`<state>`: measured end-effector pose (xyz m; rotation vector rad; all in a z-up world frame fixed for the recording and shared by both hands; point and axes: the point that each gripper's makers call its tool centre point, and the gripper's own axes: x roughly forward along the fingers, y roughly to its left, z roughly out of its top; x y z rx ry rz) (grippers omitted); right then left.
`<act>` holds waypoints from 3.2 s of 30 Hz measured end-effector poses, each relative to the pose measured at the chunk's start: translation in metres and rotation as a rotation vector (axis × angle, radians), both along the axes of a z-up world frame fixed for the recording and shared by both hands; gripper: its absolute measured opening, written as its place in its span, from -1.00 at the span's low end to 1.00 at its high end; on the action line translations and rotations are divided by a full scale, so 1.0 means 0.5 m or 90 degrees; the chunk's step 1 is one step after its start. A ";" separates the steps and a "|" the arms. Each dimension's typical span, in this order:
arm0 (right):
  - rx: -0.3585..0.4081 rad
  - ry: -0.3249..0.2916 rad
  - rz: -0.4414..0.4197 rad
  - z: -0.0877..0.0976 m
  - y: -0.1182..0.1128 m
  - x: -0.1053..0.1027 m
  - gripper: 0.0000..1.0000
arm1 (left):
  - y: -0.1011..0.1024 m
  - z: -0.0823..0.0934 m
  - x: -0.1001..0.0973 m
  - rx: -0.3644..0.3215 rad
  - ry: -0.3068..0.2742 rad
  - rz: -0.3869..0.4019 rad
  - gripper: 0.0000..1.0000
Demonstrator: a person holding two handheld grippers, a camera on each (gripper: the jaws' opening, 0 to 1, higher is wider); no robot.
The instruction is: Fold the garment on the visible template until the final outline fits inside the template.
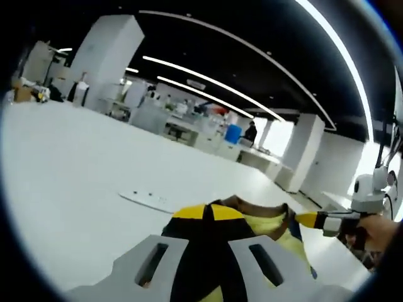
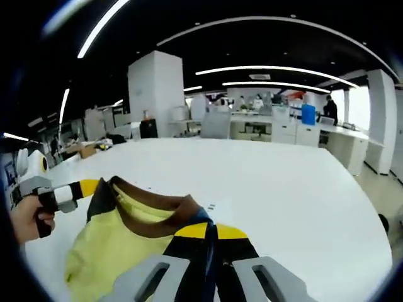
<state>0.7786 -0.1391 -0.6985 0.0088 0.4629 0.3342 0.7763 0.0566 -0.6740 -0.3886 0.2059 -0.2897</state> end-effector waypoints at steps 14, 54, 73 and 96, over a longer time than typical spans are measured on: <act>-0.012 0.083 -0.018 -0.105 0.000 0.018 -1.00 | 0.045 -0.103 0.016 0.057 0.065 0.017 -1.00; 0.008 0.191 0.025 -0.075 -0.034 -0.179 -0.20 | 0.046 -0.072 -0.176 0.209 0.084 -0.130 -0.08; 0.024 0.202 0.014 -0.102 -0.032 -0.225 -0.42 | 0.048 -0.129 -0.250 0.211 0.124 -0.121 -0.22; 0.063 0.217 -0.014 -0.131 -0.027 -0.236 -0.80 | -0.011 -0.179 -0.291 0.309 0.153 -0.208 -0.68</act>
